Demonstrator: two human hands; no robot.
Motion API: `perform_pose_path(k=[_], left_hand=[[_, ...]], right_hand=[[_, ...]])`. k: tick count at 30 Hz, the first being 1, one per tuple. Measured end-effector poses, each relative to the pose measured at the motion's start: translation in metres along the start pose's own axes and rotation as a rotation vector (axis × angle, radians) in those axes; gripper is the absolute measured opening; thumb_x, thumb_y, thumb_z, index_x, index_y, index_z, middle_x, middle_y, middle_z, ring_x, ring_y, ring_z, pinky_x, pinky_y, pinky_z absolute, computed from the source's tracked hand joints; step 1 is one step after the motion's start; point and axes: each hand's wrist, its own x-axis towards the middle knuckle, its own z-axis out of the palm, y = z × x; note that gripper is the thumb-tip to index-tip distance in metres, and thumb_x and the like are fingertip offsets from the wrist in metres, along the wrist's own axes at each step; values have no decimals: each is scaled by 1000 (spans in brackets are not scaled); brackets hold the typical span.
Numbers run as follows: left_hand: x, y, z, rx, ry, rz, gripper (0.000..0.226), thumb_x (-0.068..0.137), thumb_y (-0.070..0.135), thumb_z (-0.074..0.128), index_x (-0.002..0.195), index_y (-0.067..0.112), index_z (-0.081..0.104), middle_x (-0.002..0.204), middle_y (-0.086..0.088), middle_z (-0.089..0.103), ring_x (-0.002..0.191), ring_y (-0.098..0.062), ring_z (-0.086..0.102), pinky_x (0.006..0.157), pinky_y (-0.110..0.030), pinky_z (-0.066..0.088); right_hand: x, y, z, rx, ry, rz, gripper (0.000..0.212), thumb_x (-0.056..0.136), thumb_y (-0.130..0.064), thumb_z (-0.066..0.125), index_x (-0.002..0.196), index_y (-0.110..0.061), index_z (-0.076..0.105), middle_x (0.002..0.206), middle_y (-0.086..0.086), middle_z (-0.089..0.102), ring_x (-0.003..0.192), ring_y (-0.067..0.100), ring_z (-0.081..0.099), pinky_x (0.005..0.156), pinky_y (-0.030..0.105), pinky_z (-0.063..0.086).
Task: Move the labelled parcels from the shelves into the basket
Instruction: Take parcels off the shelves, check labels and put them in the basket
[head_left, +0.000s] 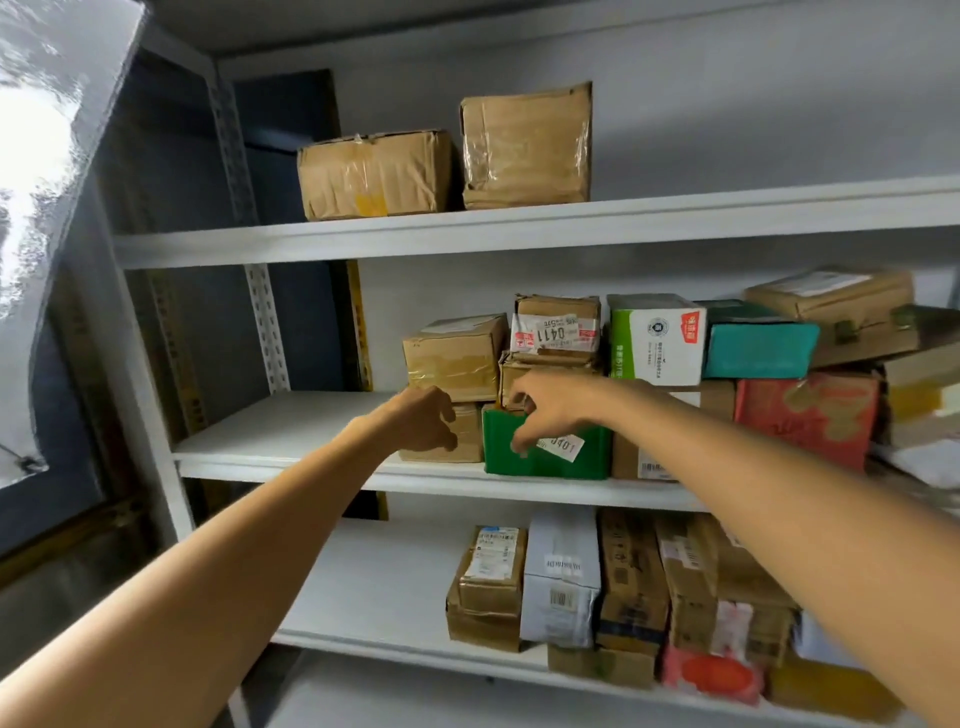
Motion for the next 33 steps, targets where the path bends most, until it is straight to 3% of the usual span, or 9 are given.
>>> perform_pose_path(k=[3,8,12,18,23,26,29,31,33], left_hand=[[17,-2,-13,-9,53,68,42,87,26,68,126,16,58,124,-7,57,90,-17,51,75,-25,43],[38,-14,-39,-8,115,142,41,87,27,67,125,15,59,123,-6,59,92,-17,52,76,-24,42],[50,-32,-48,-28,116,120,43,85,27,70,125,17,59,117,-5,62,82,-16,54,71,-25,45],[53,-54,-44,16,85,72,44,85,29,69,126,16,59,120,-8,62,96,-23,61,82,-31,52],[60,-62,-51,-13,160,13,45,86,31,69,126,15,59,121,-6,62,90,-20,59,68,-25,49],[70,-67,-58,-42,264,-13,46,84,31,70,127,19,57,121,-6,62,98,-23,61,75,-31,51],[79,-70,-57,-64,279,-18,41,85,27,69,122,15,58,115,-9,63,96,-24,61,75,-32,51],[86,-72,-52,-84,266,-31,43,84,26,69,123,12,54,113,-12,62,95,-26,62,78,-35,54],[95,-73,-49,-161,263,-40,54,85,24,69,130,10,44,115,-14,61,95,-28,61,79,-38,55]], right_hand=[[12,-4,-9,-20,12,43,60,84,-34,71,134,-11,47,124,8,58,106,22,59,86,33,53],[38,-21,-19,-10,55,94,62,82,-38,72,133,-13,46,121,6,58,103,21,58,90,38,52],[54,-34,-19,9,63,112,58,83,-37,72,129,-15,47,115,4,59,97,19,58,85,36,53],[67,-38,-26,0,83,117,61,83,-36,71,134,-12,47,123,8,58,107,23,58,93,42,52],[79,-38,-31,7,130,99,58,85,-35,69,133,-11,48,127,9,57,109,24,58,94,42,51],[87,-42,-35,52,186,106,60,85,-35,69,134,-8,47,127,10,56,111,25,57,95,41,50],[97,-45,-33,99,227,116,52,87,-32,68,128,-6,49,105,6,59,91,19,58,72,34,52],[102,-45,-30,126,258,142,50,88,-27,65,129,-6,46,87,-1,48,78,14,50,54,26,39],[107,-45,-28,136,288,165,53,90,-23,62,135,-4,41,95,1,48,84,16,51,57,22,37]])
